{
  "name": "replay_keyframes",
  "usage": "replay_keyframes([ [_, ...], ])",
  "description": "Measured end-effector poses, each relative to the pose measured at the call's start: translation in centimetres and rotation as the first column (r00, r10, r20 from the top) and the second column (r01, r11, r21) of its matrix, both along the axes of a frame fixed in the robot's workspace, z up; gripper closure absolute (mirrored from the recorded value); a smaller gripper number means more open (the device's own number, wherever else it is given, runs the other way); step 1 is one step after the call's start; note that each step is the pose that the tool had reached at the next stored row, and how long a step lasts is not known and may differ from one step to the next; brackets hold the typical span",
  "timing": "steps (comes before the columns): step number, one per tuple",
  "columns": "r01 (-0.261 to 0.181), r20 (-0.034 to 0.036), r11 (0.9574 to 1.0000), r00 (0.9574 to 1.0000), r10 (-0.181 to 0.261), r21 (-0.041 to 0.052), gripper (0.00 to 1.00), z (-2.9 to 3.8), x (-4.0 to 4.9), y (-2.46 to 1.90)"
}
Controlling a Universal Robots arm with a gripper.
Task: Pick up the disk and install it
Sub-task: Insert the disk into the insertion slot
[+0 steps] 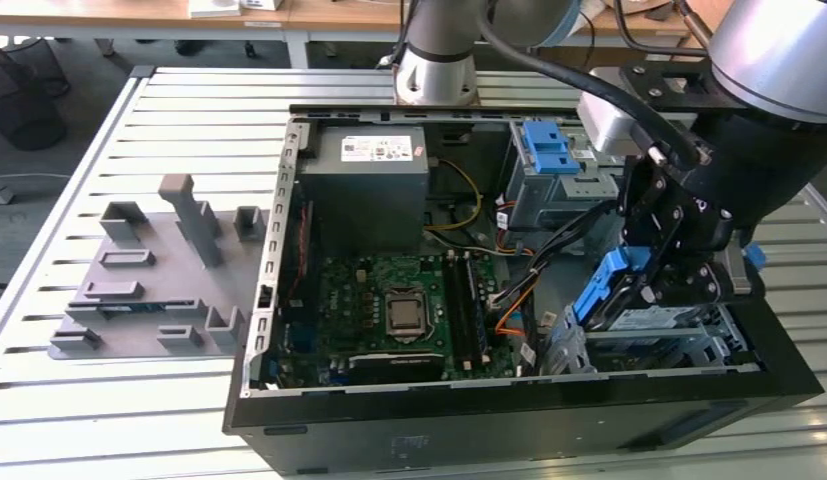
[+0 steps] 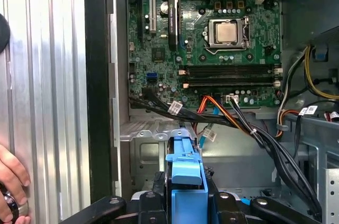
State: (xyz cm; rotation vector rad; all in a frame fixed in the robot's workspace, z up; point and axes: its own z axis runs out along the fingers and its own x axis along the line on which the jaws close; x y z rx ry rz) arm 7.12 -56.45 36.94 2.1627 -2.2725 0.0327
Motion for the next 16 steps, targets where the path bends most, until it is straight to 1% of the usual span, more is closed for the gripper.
replay_keyframes([
  [16,0.0,0.0,1.0,1.0,0.0,-0.0001,0.64,-1.47,0.0,-0.02],
])
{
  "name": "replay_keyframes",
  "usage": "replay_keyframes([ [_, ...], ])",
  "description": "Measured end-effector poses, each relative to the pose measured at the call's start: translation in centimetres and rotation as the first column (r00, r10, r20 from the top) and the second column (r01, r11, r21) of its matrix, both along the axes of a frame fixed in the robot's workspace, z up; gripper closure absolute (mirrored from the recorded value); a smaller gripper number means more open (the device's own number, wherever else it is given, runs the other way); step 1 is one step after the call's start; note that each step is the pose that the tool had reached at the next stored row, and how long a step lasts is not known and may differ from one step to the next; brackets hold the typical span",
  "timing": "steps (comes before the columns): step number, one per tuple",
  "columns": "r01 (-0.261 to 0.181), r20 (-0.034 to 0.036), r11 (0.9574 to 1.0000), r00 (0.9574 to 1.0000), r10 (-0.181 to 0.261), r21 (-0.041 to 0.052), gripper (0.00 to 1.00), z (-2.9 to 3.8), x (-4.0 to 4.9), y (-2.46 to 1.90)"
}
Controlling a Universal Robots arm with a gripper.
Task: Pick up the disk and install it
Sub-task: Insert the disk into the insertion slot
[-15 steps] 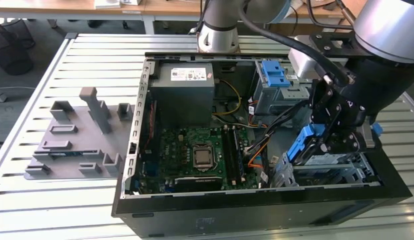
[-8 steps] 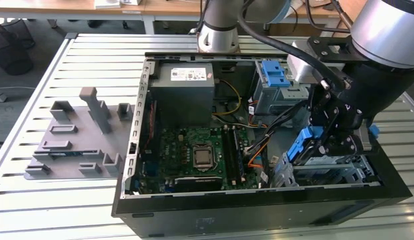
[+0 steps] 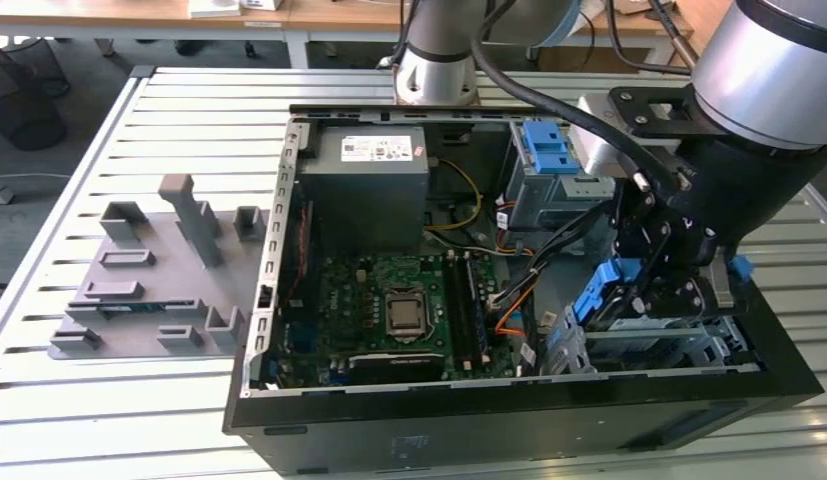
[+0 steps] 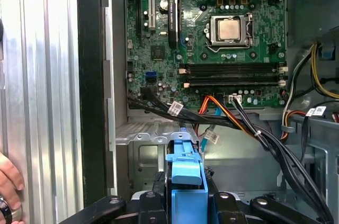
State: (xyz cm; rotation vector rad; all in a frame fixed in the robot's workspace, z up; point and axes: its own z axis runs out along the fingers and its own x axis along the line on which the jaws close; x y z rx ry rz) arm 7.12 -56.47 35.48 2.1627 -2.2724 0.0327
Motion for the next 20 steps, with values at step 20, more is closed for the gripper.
replay_keyframes([
  [20,0.0,0.0,1.0,1.0,0.0,0.0,0.57,-0.2,0.0,0.0],
])
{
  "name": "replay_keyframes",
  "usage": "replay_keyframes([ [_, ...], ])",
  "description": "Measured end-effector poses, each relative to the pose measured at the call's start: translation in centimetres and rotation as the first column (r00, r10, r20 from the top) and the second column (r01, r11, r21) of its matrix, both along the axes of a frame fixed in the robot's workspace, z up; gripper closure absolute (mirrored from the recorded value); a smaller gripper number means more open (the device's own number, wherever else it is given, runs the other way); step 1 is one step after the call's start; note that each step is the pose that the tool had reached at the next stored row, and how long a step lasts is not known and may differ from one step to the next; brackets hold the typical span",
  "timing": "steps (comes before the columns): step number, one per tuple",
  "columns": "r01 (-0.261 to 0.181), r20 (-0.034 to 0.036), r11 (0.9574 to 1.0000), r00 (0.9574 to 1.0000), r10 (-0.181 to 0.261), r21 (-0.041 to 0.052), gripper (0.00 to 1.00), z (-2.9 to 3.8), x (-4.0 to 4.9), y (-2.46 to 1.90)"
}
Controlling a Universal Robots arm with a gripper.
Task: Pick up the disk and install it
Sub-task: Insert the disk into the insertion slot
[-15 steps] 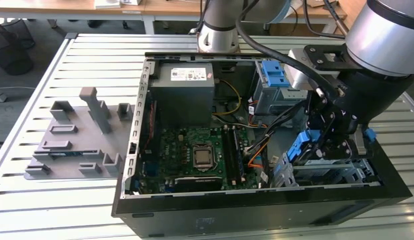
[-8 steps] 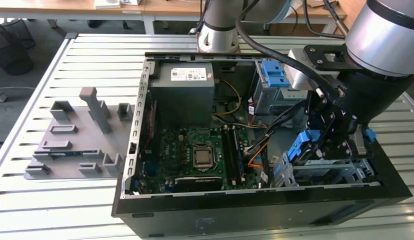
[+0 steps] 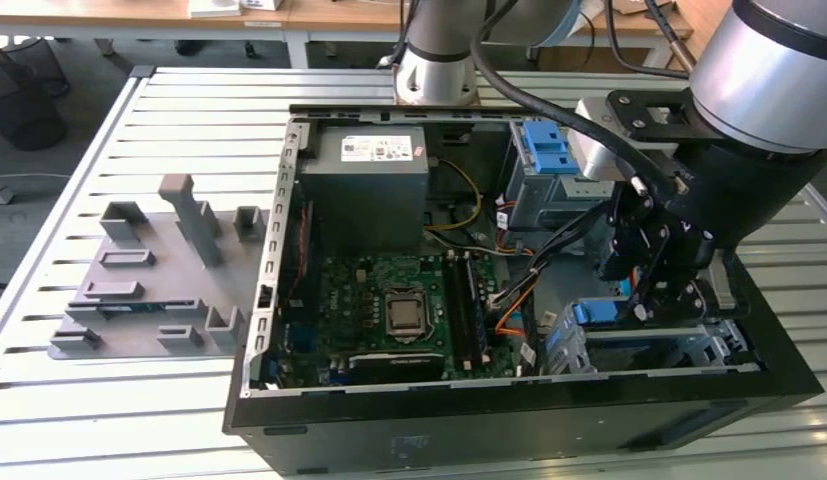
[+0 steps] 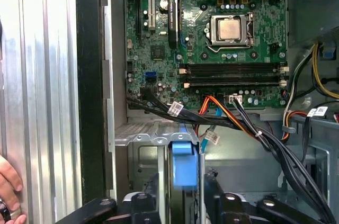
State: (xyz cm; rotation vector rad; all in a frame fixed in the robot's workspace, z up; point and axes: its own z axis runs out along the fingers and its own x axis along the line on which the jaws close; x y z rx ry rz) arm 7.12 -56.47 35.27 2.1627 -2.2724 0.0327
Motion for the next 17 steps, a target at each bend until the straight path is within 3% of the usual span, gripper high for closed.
replay_keyframes([
  [1,0.0,0.0,1.0,1.0,0.0,-0.0001,0.57,-0.02,0.0,0.0],
  [2,0.0,0.0,1.0,1.0,0.0,0.0001,0.5,-0.06,0.0,0.0],
  [8,0.0,0.0,1.0,1.0,0.0,-0.0002,0.51,-0.14,0.0,0.0],
  [10,0.0,0.0,1.0,1.0,0.0,-0.0001,0.64,-0.15,0.0,0.0],
  [11,0.0,0.0,1.0,1.0,0.0,-0.0002,0.64,-0.14,0.0,0.0],
  [13,0.0,0.0,1.0,1.0,0.0,-0.0001,0.76,-0.15,0.0,0.0],
  [14,0.0,0.0,1.0,1.0,0.0,-0.0001,0.76,-0.15,0.0,0.0],
  [17,0.0,0.0,1.0,1.0,0.0,-0.0001,0.89,-0.15,0.0,0.0],
])
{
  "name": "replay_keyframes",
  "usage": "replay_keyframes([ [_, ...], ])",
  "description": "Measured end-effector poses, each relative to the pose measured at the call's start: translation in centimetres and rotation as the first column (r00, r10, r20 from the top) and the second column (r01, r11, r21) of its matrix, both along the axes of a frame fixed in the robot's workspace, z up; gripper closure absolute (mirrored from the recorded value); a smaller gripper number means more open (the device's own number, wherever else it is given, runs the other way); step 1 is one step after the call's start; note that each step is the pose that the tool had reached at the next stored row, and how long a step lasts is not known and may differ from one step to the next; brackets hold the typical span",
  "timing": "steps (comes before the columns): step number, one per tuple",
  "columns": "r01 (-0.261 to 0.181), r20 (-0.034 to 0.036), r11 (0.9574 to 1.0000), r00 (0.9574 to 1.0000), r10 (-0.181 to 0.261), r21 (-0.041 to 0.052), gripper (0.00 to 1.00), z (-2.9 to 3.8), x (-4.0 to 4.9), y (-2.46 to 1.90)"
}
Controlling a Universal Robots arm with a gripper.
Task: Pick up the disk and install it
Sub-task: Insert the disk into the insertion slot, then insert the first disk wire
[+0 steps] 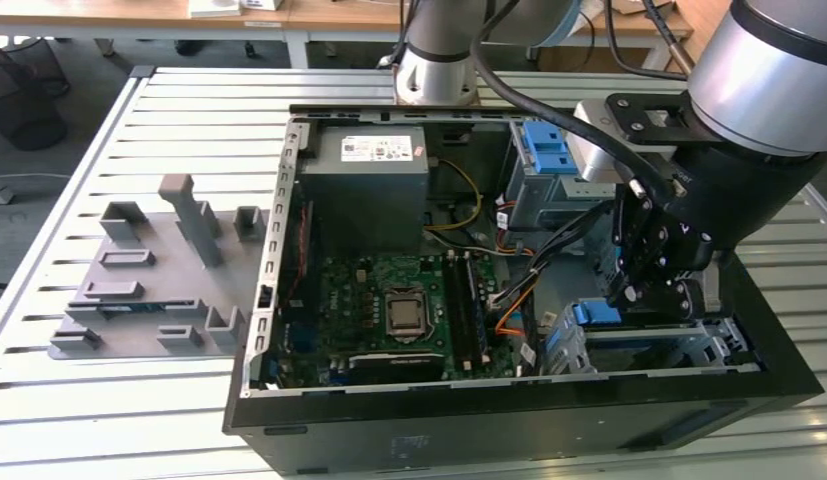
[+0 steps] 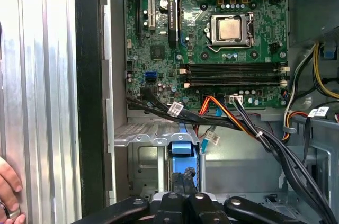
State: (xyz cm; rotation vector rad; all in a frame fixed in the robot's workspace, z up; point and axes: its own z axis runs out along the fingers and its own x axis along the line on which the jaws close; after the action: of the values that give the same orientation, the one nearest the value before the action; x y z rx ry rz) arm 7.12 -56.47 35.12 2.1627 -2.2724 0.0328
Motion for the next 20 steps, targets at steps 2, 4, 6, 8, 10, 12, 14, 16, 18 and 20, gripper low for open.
replay_keyframes([
  [2,0.0,0.0,1.0,1.0,0.0,0.0,0.89,0.0,0.0,0.0],
  [4,0.0,0.0,1.0,1.0,0.0,0.0,0.89,-0.01,0.0,0.0],
  [6,0.0,0.0,1.0,1.0,0.0,0.0,0.89,-0.03,0.0,0.0],
  [8,0.0,0.0001,1.0,1.0,0.0,0.0,0.89,-0.03,0.0,0.0],
  [10,0.0,0.0,1.0,1.0,0.0,0.0,0.89,-0.03,0.0,0.0],
  [12,0.0,0.0,1.0,1.0,0.0,0.0,0.89,-0.03,0.0,0.0],
  [14,0.0,0.0,1.0,1.0,0.0,0.0,0.89,-0.04,0.0,0.0],
  [16,0.0,0.0,1.0,1.0,0.0,0.0,0.89,-0.04,0.0,0.0],
  [18,0.0,0.0001,1.0,1.0,0.0,0.0002,0.89,-0.05,0.21,0.0],
  [20,0.0,0.0,1.0,1.0,0.0,0.0001,0.89,-0.04,0.68,0.0],
])
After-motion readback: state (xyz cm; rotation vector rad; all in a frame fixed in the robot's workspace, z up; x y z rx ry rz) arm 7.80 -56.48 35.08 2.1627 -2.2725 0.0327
